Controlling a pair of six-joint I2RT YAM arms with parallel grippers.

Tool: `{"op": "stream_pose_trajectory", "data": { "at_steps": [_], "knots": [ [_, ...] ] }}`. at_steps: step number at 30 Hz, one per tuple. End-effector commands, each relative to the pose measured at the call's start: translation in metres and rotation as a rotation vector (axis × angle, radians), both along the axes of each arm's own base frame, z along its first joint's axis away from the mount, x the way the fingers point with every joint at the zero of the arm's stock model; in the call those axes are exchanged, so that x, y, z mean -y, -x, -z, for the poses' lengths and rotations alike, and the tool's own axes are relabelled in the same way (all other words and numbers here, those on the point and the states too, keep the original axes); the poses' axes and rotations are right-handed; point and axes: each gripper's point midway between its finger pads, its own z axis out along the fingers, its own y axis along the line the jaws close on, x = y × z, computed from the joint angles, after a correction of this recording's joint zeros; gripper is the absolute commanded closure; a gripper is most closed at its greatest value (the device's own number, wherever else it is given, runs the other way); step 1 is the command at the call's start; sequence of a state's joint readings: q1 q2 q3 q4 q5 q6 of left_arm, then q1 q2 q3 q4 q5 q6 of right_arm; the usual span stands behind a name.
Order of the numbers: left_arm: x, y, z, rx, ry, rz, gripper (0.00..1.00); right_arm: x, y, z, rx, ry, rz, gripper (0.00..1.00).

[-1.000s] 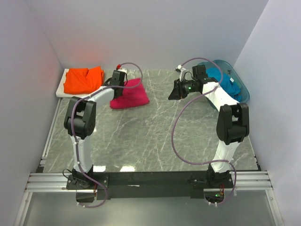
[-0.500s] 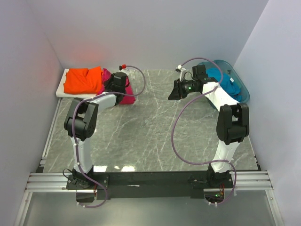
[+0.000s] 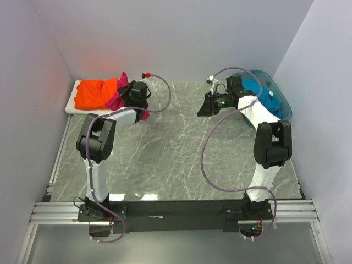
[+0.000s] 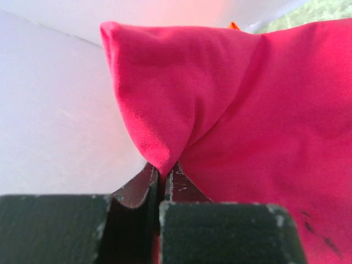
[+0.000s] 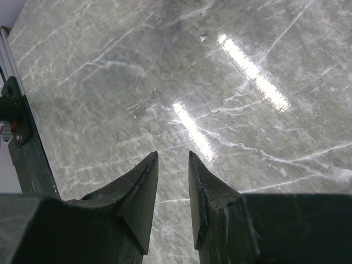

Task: Fold and stack the t-shirts
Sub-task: Neatly place the folded tshirt to the corner

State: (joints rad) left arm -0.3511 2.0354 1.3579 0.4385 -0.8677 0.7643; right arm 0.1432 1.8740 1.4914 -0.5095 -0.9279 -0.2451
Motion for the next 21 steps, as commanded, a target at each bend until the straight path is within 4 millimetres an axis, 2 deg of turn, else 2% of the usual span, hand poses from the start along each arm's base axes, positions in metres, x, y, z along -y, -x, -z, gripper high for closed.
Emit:
{"op": "stream_pose_trajectory", "data": {
  "at_steps": [1, 9, 15, 21],
  "knots": [
    [-0.006, -0.013, -0.040, 0.101, -0.060, -0.019, 1.00, 0.002, 0.000, -0.020, 0.051, -0.028, -0.015, 0.64],
    [-0.026, -0.022, -0.047, 0.073, -0.126, -0.029, 1.00, 0.001, 0.001, -0.019, 0.044, -0.036, -0.023, 0.64],
    [-0.040, -0.027, -0.065, 0.095, -0.170, -0.029, 1.00, -0.001, 0.001, -0.019, 0.036, -0.050, -0.030, 0.64],
    [-0.042, -0.038, -0.087, 0.139, -0.195, -0.030, 1.00, -0.002, 0.001, -0.016, 0.028, -0.050, -0.033, 0.64]
  ]
}}
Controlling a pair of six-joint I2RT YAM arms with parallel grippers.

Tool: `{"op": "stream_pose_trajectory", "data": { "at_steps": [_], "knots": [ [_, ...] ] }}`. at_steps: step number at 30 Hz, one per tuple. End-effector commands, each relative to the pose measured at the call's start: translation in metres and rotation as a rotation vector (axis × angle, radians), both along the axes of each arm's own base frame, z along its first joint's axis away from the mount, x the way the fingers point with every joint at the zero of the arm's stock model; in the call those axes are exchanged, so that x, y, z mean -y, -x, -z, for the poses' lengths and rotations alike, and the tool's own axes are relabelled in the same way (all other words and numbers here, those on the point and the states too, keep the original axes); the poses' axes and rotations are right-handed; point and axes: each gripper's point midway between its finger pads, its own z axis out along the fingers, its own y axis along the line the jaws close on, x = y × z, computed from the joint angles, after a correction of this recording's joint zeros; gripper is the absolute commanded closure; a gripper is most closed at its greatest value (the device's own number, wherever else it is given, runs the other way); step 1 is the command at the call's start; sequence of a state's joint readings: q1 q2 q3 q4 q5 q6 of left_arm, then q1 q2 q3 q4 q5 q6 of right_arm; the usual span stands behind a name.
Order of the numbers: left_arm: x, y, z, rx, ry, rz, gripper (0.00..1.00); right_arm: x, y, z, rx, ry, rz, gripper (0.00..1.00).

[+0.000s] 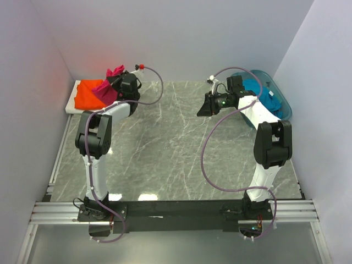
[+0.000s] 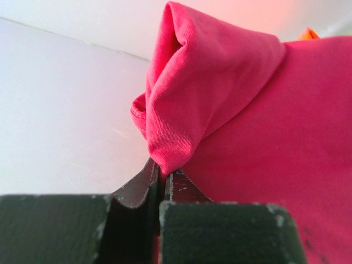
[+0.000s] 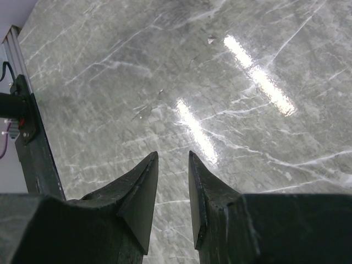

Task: Fold and stack the t-shirts
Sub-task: Neatly place the folded tshirt to the corner

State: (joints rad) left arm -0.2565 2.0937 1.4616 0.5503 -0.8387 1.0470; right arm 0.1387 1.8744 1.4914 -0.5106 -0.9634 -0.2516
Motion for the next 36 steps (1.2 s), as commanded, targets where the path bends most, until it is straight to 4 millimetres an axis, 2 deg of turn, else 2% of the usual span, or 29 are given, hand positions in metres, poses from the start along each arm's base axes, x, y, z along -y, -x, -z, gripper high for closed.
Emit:
{"op": "stream_pose_trajectory", "data": {
  "at_steps": [1, 7, 11, 19, 36],
  "knots": [
    [0.005, -0.014, -0.051, 0.138, -0.015, 0.025, 1.00, 0.000, -0.001, -0.012, 0.026, -0.025, -0.013, 0.64],
    [0.005, -0.020, -0.061, 0.160, -0.034, 0.025, 1.00, 0.000, -0.002, -0.012, 0.026, -0.025, -0.011, 0.64],
    [0.002, -0.021, -0.057, 0.147, -0.039, 0.020, 1.00, 0.000, -0.002, -0.011, 0.021, -0.026, -0.012, 0.64],
    [-0.015, -0.022, -0.064, 0.142, -0.044, 0.011, 1.00, -0.001, -0.002, -0.009, 0.015, -0.029, -0.016, 0.64],
    [-0.026, -0.028, -0.071, 0.133, -0.050, 0.006, 1.00, -0.002, -0.003, -0.007, 0.004, -0.037, -0.019, 0.64]
  ]
}}
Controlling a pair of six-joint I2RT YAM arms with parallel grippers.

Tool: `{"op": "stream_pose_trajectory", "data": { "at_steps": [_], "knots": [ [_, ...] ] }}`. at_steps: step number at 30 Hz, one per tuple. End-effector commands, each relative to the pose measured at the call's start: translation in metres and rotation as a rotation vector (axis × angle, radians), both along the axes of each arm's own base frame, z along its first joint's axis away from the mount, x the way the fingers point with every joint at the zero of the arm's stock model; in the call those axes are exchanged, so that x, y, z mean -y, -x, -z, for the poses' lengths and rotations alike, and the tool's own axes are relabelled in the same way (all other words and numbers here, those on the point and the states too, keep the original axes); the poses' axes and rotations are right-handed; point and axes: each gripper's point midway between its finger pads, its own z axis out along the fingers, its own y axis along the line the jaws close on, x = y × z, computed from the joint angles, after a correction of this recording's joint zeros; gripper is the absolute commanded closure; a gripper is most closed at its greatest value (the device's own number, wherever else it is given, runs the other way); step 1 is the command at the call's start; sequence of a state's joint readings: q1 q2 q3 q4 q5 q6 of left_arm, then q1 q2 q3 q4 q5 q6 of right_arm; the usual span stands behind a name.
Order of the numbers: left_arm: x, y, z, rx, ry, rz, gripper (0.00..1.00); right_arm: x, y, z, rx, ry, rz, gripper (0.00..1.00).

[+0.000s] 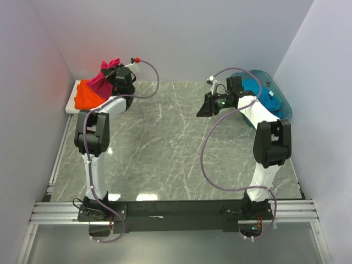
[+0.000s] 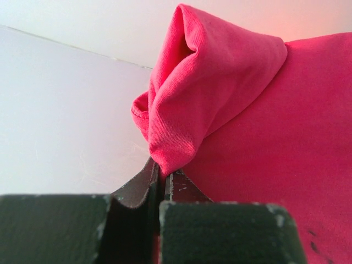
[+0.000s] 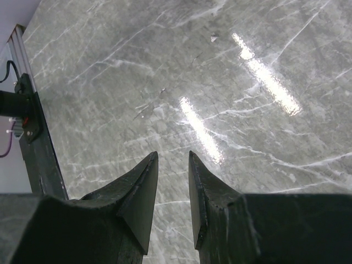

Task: Fold and stack the t-shirts
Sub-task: Neatly place the folded tshirt to the corner

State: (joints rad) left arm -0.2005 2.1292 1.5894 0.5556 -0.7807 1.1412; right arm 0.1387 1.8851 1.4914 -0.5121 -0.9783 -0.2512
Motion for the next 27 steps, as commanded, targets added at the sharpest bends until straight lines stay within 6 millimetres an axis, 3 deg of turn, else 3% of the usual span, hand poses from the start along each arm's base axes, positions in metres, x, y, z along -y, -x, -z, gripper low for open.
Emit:
{"op": "stream_pose_trajectory", "data": {
  "at_steps": [1, 6, 14, 27],
  "knots": [
    [-0.005, -0.005, -0.034, 0.090, 0.009, 0.003, 1.00, -0.001, -0.004, -0.010, 0.018, -0.027, -0.010, 0.64],
    [-0.015, -0.005, -0.025, 0.075, 0.016, -0.009, 1.00, -0.001, -0.005, -0.008, 0.014, -0.027, -0.009, 0.64],
    [-0.022, -0.004, -0.036, 0.098, 0.020, -0.018, 1.00, -0.002, -0.005, -0.008, 0.007, -0.033, -0.013, 0.64],
    [-0.048, -0.016, 0.008, 0.042, 0.051, -0.060, 1.00, -0.003, -0.002, -0.012, 0.004, -0.043, -0.020, 0.63]
  ]
}}
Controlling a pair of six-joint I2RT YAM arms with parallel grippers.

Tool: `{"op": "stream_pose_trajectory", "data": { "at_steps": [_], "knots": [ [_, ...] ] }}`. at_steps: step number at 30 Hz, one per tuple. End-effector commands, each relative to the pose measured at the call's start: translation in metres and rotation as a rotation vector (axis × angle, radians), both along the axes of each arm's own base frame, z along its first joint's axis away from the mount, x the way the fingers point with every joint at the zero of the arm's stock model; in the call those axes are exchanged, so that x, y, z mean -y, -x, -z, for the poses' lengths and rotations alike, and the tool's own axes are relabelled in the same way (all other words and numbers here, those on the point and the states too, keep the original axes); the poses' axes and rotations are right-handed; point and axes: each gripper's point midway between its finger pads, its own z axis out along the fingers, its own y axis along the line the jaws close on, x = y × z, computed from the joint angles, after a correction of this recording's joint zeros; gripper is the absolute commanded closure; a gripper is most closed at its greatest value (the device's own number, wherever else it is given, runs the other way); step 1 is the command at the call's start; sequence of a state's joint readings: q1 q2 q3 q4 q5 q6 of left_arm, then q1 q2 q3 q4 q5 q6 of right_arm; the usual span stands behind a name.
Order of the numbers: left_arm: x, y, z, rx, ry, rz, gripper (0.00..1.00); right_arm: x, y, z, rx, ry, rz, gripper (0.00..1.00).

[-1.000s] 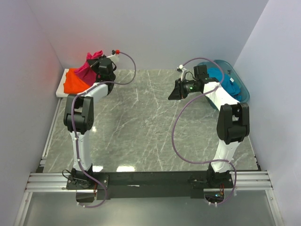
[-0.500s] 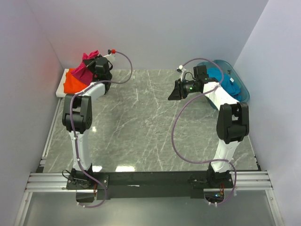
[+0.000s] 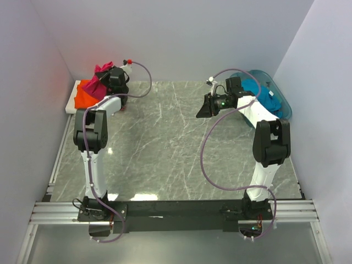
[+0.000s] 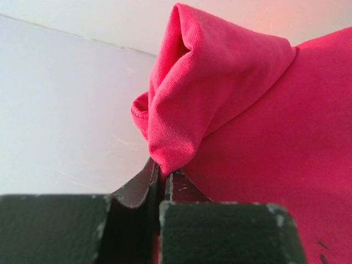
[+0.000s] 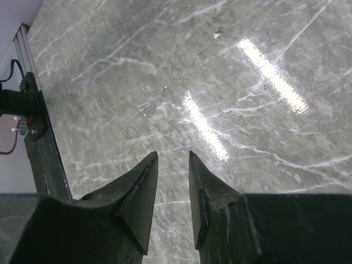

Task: Fold and stack the t-shirts
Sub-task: Neatly place the folded tshirt to the corner

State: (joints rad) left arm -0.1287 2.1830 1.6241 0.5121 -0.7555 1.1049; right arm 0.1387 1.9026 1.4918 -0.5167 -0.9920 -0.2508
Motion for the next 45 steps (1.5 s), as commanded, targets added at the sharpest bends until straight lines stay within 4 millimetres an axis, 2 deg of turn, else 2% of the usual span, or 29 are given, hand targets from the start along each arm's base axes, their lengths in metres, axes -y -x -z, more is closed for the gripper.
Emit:
{"op": "stream_pose_trajectory", "data": {
  "at_steps": [1, 15, 24, 32, 33, 36, 37, 38, 39, 40, 43, 45],
  "knots": [
    [-0.013, -0.007, -0.015, 0.085, 0.027, -0.019, 1.00, -0.002, -0.003, -0.019, 0.026, -0.037, -0.011, 0.63],
    [-0.057, -0.018, 0.008, 0.109, 0.047, -0.097, 1.00, -0.008, 0.005, -0.021, 0.020, -0.041, -0.027, 0.63],
    [-0.069, -0.022, 0.024, 0.103, 0.069, -0.112, 1.00, -0.011, 0.005, -0.014, 0.012, -0.029, -0.032, 0.63],
    [-0.071, -0.025, 0.033, 0.099, 0.082, -0.112, 1.00, -0.011, 0.006, -0.012, 0.006, -0.025, -0.036, 0.63],
    [-0.086, -0.022, 0.035, 0.099, 0.082, -0.134, 1.00, -0.011, 0.007, -0.012, 0.003, -0.027, -0.036, 0.63],
    [-0.095, -0.021, 0.040, 0.105, 0.089, -0.153, 1.00, -0.011, 0.008, -0.011, 0.000, -0.025, -0.037, 0.63],
    [-0.099, -0.020, 0.040, 0.119, 0.093, -0.162, 0.91, -0.011, 0.008, -0.012, 0.003, -0.024, -0.038, 0.63],
    [-0.103, -0.019, 0.043, 0.127, 0.107, -0.186, 0.66, -0.012, 0.008, -0.013, 0.004, -0.025, -0.040, 0.63],
    [-0.112, -0.016, 0.041, 0.173, 0.137, -0.212, 0.21, -0.011, 0.009, -0.013, 0.005, -0.025, -0.041, 0.63],
    [-0.118, -0.013, 0.034, 0.220, 0.144, -0.240, 0.03, -0.011, 0.008, -0.013, 0.008, -0.025, -0.041, 0.63],
    [-0.130, -0.006, 0.016, 0.312, 0.183, -0.286, 0.01, -0.011, 0.009, -0.014, 0.007, -0.029, -0.041, 0.63],
    [-0.133, -0.001, -0.008, 0.403, 0.223, -0.305, 0.00, -0.013, 0.009, -0.014, 0.007, -0.029, -0.044, 0.62]
  ]
}}
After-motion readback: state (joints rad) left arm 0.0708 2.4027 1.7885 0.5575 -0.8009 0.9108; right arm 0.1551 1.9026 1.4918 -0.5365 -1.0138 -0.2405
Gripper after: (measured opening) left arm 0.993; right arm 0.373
